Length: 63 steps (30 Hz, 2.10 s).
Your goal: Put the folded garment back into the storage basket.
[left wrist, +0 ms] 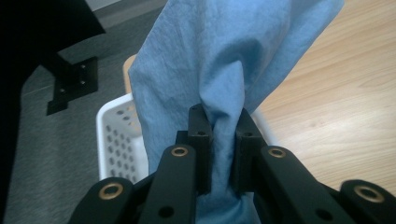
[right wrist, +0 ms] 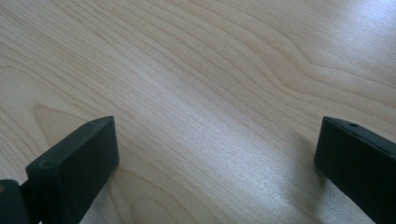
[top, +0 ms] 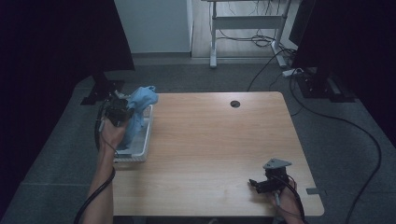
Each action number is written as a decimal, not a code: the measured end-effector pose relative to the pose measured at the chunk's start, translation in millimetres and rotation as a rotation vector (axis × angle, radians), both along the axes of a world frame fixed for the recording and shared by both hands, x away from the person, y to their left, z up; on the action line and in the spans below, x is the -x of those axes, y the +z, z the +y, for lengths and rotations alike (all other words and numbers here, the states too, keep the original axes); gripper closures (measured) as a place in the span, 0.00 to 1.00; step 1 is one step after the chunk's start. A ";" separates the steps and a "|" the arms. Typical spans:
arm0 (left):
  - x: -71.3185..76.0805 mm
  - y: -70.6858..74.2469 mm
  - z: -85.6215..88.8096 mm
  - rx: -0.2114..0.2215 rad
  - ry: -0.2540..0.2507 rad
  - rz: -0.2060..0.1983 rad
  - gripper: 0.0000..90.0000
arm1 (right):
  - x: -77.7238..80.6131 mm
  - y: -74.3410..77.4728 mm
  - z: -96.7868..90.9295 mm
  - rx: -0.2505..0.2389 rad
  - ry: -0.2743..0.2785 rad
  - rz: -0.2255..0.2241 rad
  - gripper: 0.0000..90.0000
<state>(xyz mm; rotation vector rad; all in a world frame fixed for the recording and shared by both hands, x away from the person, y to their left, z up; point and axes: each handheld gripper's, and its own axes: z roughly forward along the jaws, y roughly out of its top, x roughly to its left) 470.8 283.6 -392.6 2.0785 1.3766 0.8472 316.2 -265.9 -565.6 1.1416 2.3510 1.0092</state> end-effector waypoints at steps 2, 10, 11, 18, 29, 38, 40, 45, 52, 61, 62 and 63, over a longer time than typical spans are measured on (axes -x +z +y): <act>-1.3 -3.9 3.5 -0.015 0.006 0.012 0.90 | 0.0 0.0 0.0 0.000 0.000 0.000 0.00; -10.0 -44.4 19.1 -0.038 0.050 0.103 0.90 | 0.0 0.0 0.0 0.000 0.000 0.000 0.00; -11.3 -49.3 20.8 -0.037 0.051 0.117 0.90 | 0.0 0.0 0.0 0.000 -0.001 0.000 0.00; -22.5 -83.0 23.3 -0.034 0.055 0.216 0.89 | 0.0 0.0 0.0 0.000 -0.001 0.000 0.00; -44.7 -116.1 19.2 0.003 0.014 0.366 0.80 | 0.0 0.0 -0.1 0.001 0.000 0.000 0.00; -51.9 -127.9 21.2 0.094 -0.011 0.344 0.38 | 0.0 0.0 -0.1 0.001 0.000 0.000 0.00; -54.2 -130.1 19.8 0.103 -0.003 0.333 0.30 | 0.0 0.0 0.0 0.001 -0.001 0.000 0.00; -59.1 -137.8 22.4 0.120 0.003 0.298 0.10 | -0.1 0.0 -0.1 0.001 0.000 -0.001 0.00; -62.0 -140.9 25.6 0.126 0.009 0.294 0.00 | -0.1 0.0 0.0 0.001 -0.001 0.000 0.00; -59.6 -130.0 21.7 0.078 -0.001 0.302 0.07 | -0.2 0.0 0.0 0.001 -0.001 0.000 0.00; -59.0 -127.7 21.4 0.072 -0.002 0.298 0.07 | -0.2 0.0 0.0 0.001 -0.001 0.000 0.00; -58.2 -124.9 21.4 0.073 -0.006 0.294 0.07 | -0.3 0.0 0.0 0.001 -0.001 0.000 0.00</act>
